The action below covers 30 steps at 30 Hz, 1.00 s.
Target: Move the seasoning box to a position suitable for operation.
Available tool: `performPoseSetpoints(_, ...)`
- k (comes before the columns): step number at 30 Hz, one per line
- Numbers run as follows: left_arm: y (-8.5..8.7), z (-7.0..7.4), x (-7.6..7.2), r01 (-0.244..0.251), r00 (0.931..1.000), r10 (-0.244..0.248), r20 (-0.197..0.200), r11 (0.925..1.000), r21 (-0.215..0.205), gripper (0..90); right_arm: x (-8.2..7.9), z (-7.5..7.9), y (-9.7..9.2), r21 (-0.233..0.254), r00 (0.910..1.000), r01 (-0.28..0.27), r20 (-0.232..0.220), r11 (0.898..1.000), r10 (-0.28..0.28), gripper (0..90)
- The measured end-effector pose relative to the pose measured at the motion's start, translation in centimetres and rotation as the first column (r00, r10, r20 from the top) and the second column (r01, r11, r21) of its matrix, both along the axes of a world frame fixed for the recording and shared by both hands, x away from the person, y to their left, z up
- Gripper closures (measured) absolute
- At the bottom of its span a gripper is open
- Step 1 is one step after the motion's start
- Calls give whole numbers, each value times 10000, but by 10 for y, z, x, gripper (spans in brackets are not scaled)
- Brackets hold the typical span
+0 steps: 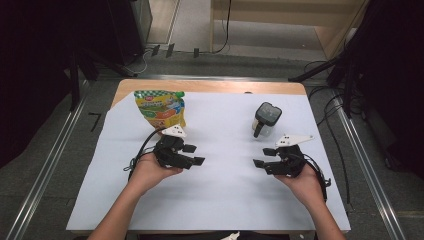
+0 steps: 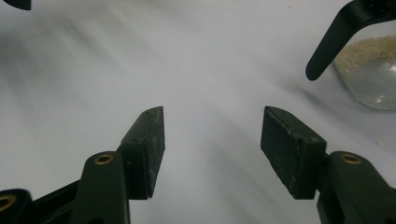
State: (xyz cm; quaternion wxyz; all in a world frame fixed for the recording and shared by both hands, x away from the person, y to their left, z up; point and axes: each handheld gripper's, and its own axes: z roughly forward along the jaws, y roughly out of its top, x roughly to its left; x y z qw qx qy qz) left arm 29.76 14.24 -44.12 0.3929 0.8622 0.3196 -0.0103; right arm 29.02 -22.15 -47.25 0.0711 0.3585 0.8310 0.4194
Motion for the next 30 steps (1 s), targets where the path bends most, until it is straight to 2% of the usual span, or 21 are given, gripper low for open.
performPoseSetpoints(4,2,-3,-2,128,9999,-127,-55,9995,287,418,3,0,-1,103,10000,24,-24,9999,-24,416)
performPoseSetpoints(7,4,-4,-3,84,10000,-84,-3,9996,251,417,6,0,1,173,10000,-46,-72,9998,47,416)
performPoseSetpoints(10,6,-4,-3,-71,9993,62,355,9996,277,392,8,-1,3,91,9999,-77,-98,9999,78,416)
performPoseSetpoints(11,6,-4,-3,-71,9993,62,355,9996,277,374,8,-1,3,91,9999,-77,-98,9999,78,416)
performPoseSetpoints(12,8,-4,-3,-310,9978,287,602,9988,381,359,9,-1,3,65,9999,-103,-86,9999,103,416)
performPoseSetpoints(17,14,-8,-1,-452,9984,437,367,9981,429,374,9,-3,3,16,9997,-187,-136,9998,187,416)
performPoseSetpoints(30,17,-4,-5,-408,9988,399,273,9986,343,369,9,-1,10,-24,9988,-483,-75,9988,483,413)
